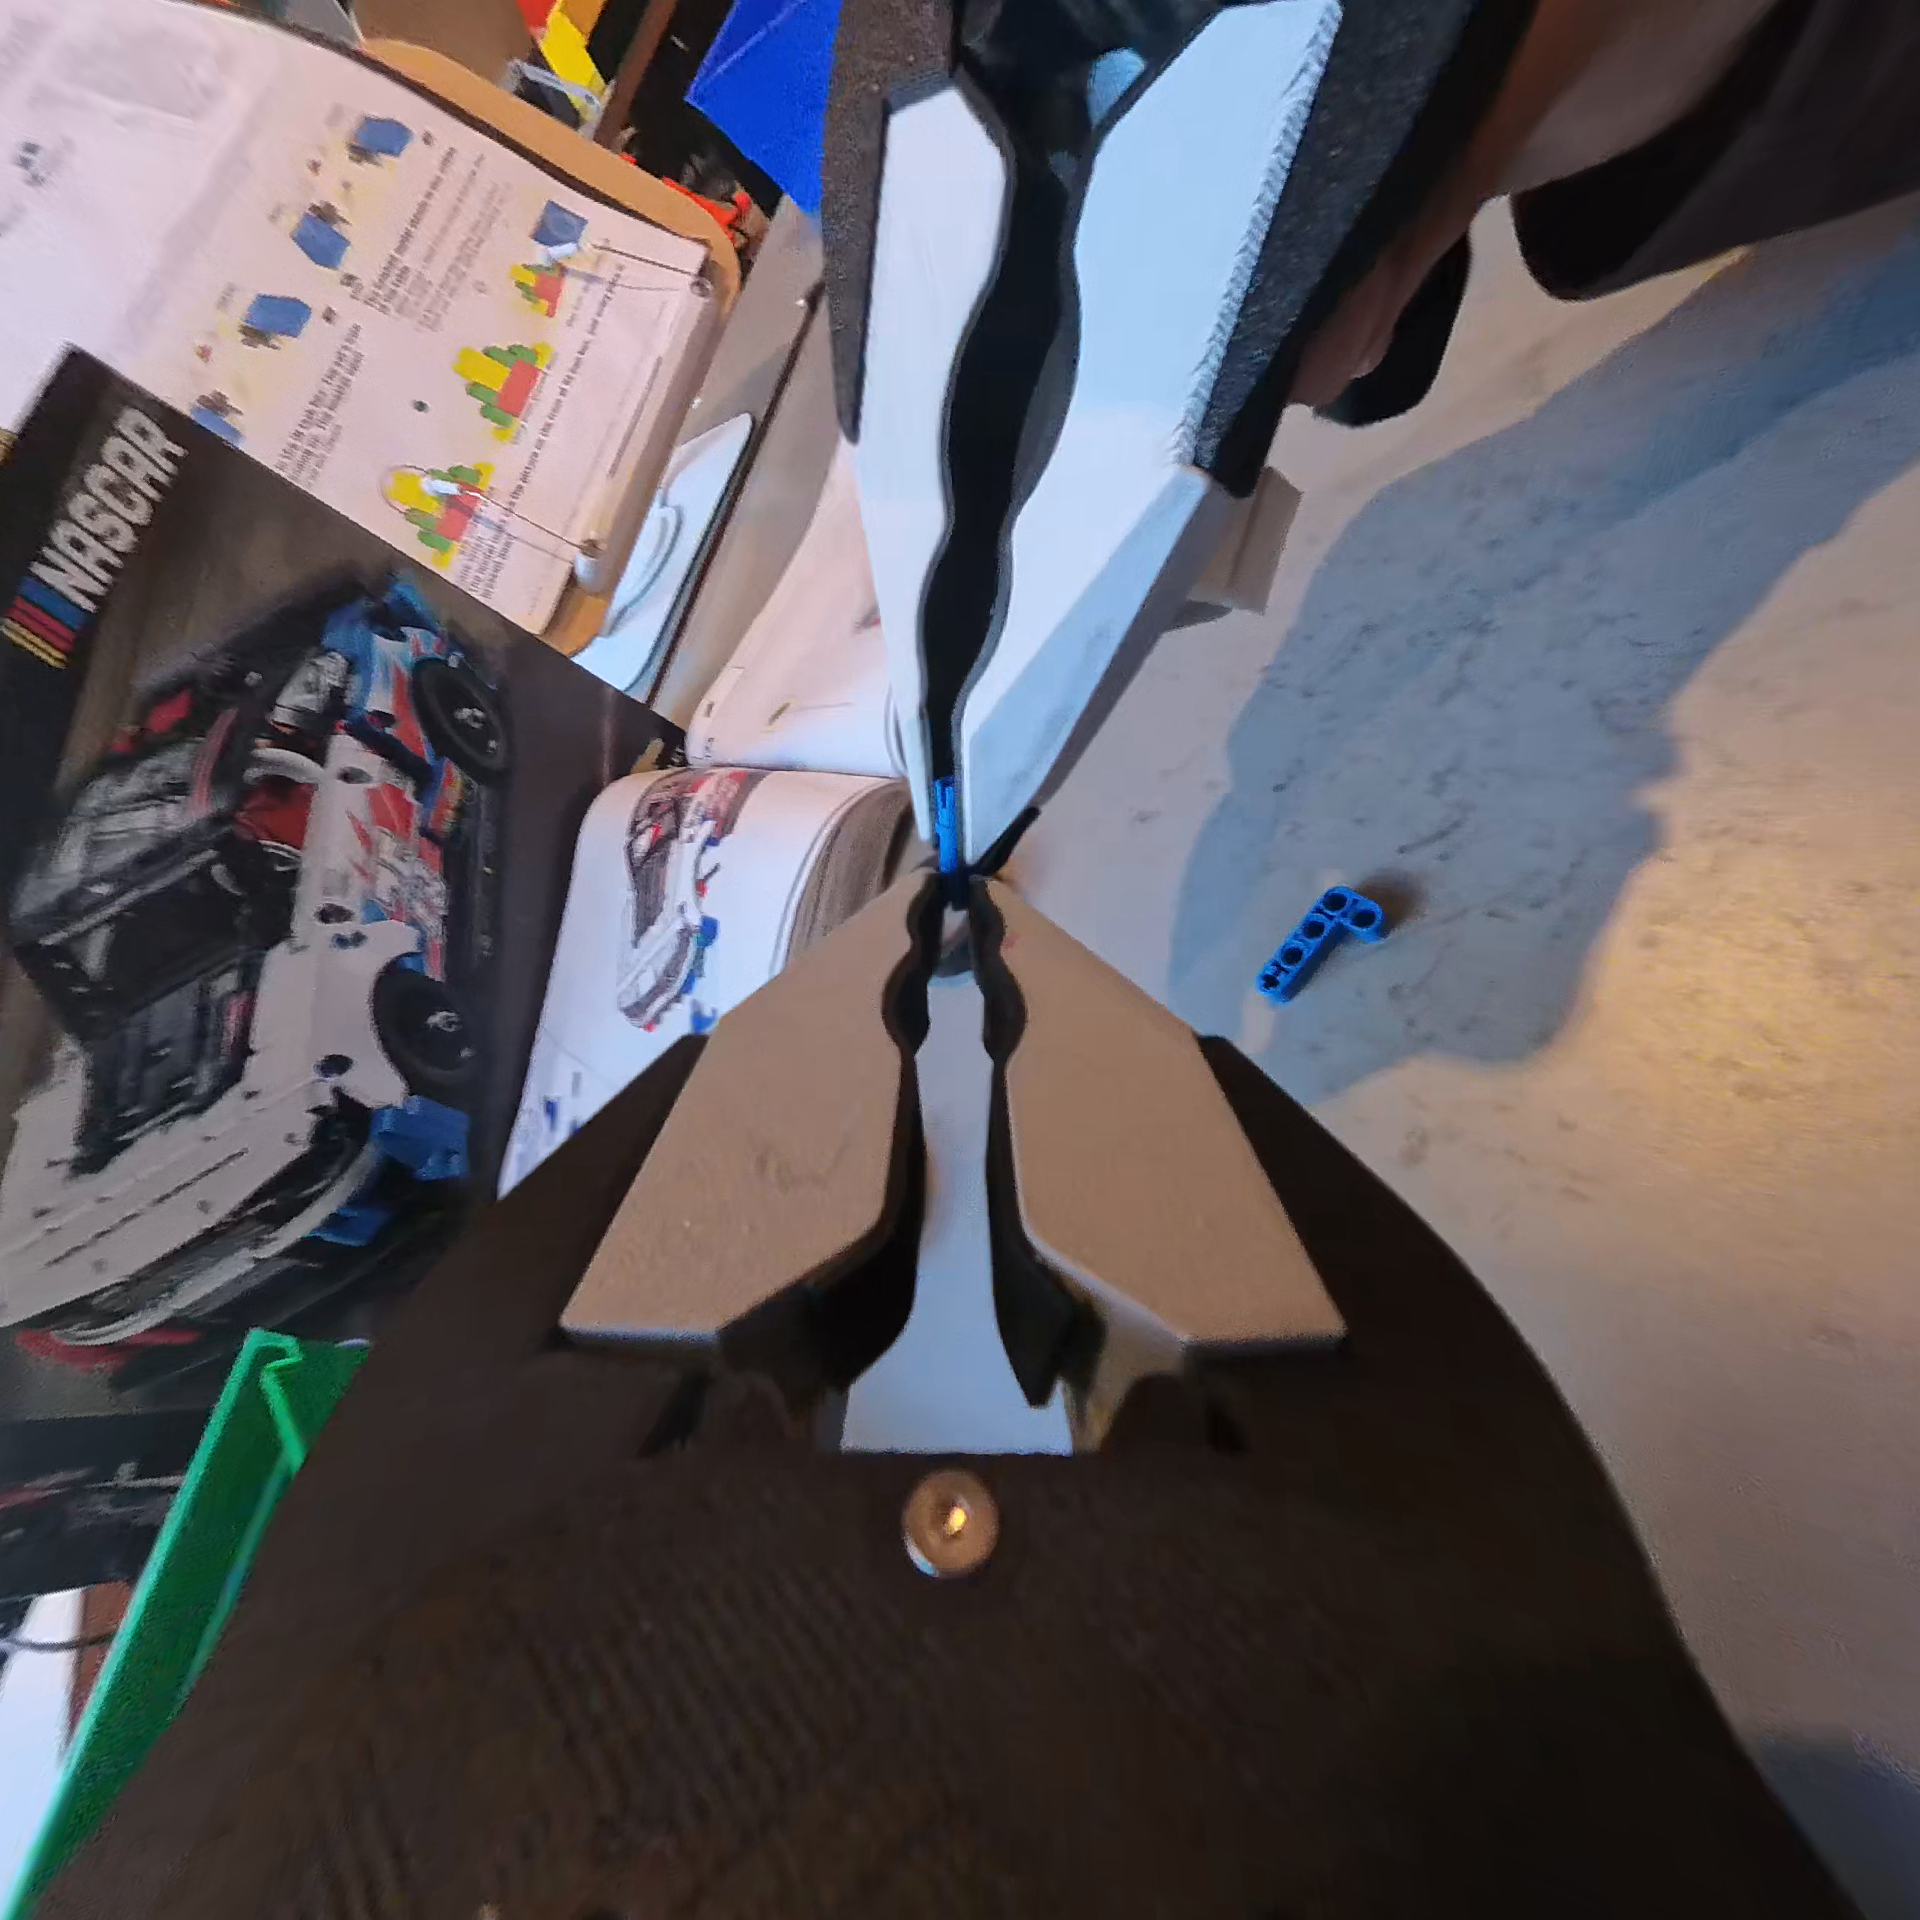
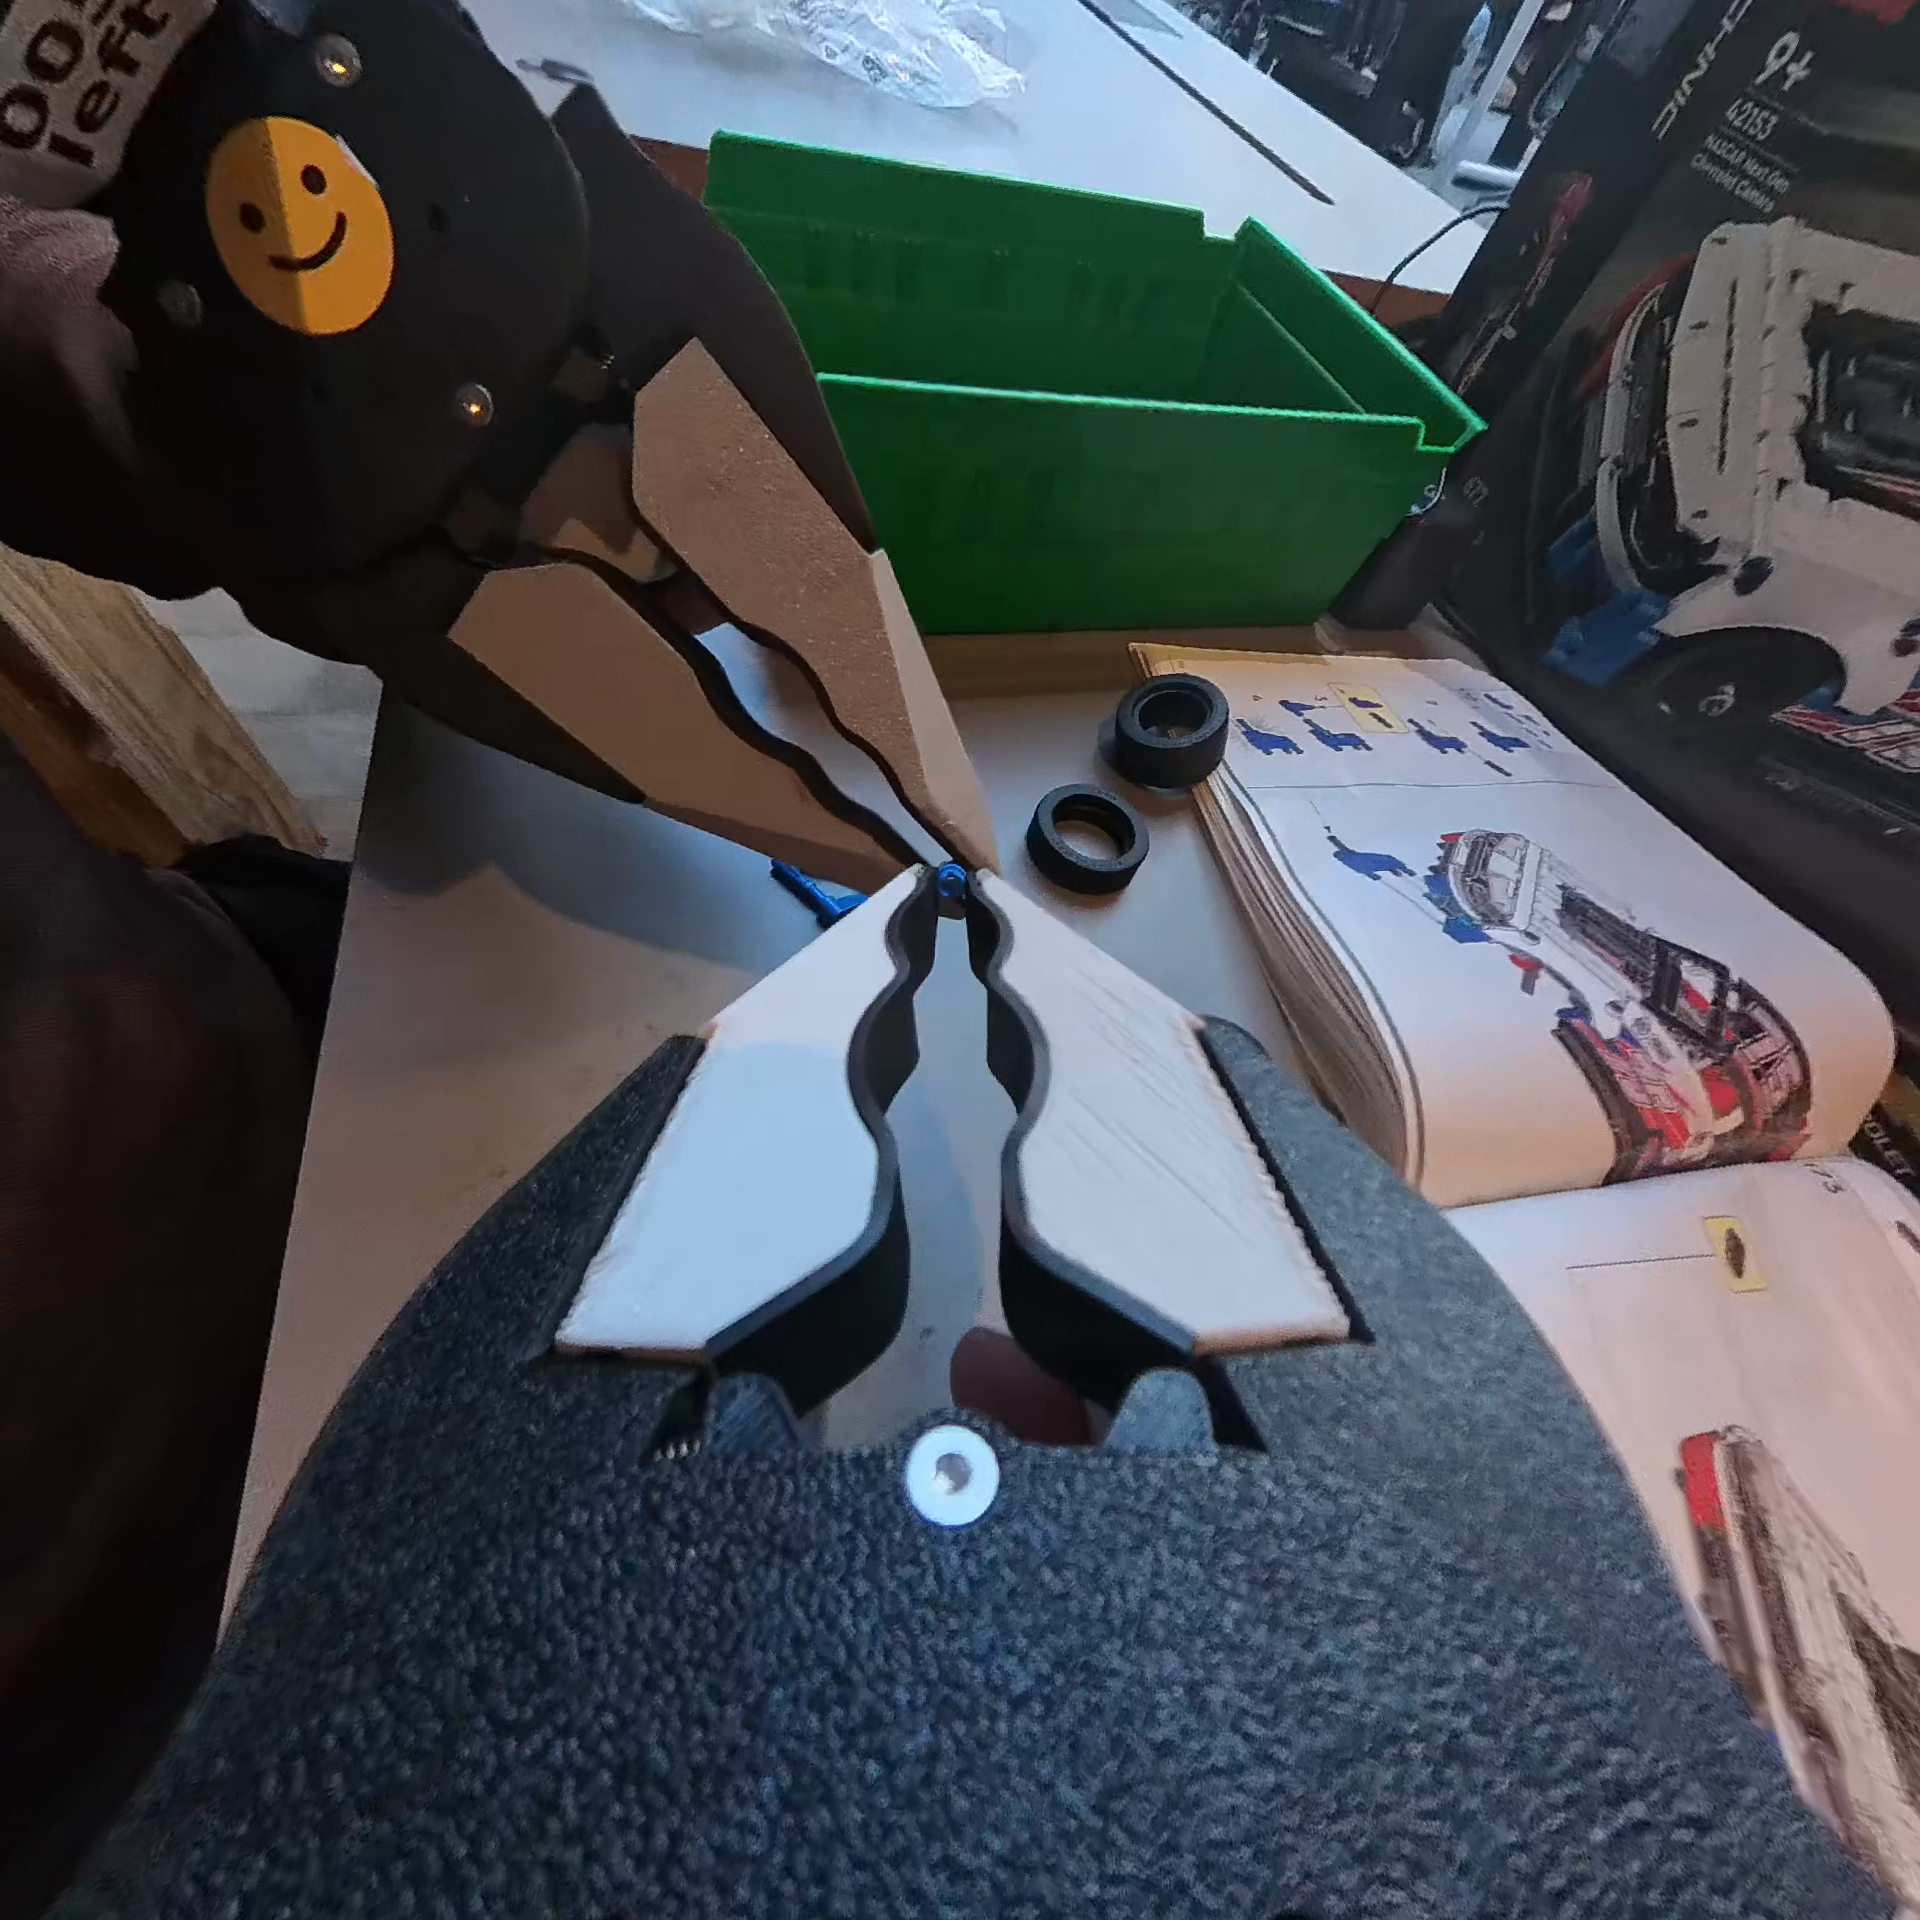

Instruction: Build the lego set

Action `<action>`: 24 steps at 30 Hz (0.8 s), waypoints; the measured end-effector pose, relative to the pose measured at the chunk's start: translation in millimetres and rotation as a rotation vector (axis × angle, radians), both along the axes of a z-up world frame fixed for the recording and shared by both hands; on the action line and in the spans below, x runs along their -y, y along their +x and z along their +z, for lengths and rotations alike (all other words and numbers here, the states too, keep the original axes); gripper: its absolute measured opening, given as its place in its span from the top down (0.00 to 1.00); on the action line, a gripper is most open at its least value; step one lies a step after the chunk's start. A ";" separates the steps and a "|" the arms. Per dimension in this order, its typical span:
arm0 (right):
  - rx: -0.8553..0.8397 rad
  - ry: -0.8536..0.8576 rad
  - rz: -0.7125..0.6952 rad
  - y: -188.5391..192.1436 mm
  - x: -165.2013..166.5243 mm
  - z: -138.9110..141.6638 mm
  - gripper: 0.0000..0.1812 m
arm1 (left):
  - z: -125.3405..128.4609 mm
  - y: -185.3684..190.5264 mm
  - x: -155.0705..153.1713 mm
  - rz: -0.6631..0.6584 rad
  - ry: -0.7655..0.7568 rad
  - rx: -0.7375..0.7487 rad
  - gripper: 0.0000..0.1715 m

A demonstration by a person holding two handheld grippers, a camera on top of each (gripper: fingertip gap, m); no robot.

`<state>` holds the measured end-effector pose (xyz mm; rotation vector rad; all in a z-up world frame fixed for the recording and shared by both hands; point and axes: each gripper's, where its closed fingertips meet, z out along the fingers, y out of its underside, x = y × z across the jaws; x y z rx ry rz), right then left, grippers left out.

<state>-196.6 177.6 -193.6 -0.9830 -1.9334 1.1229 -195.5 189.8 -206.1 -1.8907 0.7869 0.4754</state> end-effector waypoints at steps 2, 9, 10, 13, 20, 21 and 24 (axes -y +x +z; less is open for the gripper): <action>0.007 -0.034 -0.003 0.3 -0.3 -3.6 0.97 | -4.1 0.0 1.9 -0.016 -0.028 0.062 0.98; -0.016 -0.113 0.007 3.6 1.2 -6.3 0.97 | -14.9 3.8 5.7 -0.044 -0.098 0.166 0.91; -0.015 -0.113 0.009 4.0 1.3 -7.0 0.97 | -14.2 3.5 5.0 -0.045 -0.085 0.152 0.94; -0.021 -0.122 0.012 6.8 0.3 -6.5 0.97 | -14.9 0.0 3.5 -0.047 -0.046 0.086 1.00; -0.022 -0.143 0.037 13.5 4.2 -11.7 0.97 | -15.5 11.4 6.2 -0.078 -0.063 0.295 0.92; -0.023 -0.139 0.036 14.1 3.8 -12.3 0.97 | -12.8 11.3 5.8 -0.074 -0.049 0.301 0.89; -0.044 -0.141 0.042 17.0 3.0 -9.0 0.97 | -7.0 17.5 7.5 -0.112 -0.017 0.289 0.91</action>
